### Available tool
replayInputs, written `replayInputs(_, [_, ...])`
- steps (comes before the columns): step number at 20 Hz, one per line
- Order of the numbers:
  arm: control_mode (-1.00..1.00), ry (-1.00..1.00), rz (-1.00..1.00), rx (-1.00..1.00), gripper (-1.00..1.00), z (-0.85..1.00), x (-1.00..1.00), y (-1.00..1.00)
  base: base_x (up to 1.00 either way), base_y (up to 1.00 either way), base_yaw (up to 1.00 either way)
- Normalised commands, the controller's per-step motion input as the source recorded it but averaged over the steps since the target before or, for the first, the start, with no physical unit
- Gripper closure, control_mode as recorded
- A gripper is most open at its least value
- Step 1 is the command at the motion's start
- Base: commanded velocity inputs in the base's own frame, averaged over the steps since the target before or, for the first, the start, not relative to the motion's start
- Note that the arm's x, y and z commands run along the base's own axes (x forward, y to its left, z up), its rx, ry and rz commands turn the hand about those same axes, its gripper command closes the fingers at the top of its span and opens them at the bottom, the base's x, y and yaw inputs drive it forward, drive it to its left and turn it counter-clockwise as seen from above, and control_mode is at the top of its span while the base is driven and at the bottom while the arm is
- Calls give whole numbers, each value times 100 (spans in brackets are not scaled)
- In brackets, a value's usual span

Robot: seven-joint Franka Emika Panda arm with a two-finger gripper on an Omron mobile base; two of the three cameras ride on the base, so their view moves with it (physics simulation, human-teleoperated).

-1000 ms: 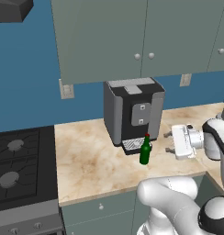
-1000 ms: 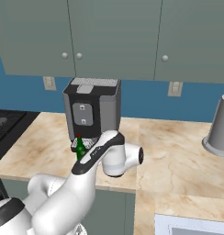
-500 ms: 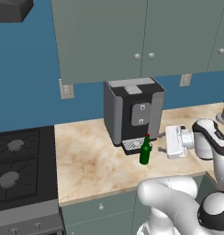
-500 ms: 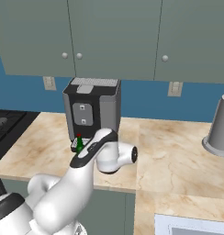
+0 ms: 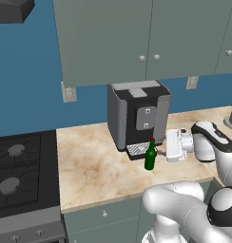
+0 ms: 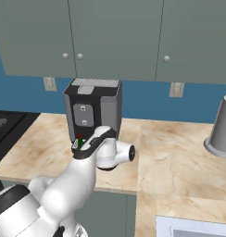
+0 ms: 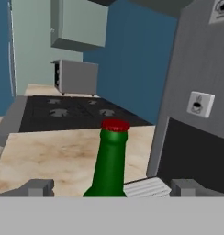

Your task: Place the drinks on the dining counter in a tight cluster.

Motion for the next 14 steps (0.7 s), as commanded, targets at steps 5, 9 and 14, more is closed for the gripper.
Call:
replayInputs(5, [-100,0,0,0,-100,-6,20,10,0,0,0])
replayInputs(9, [-100,0,0,0,-100,-8,6,15,0,0,0])
replayInputs(14, [-100,0,0,0,-100,-6,4,18,0,0,0])
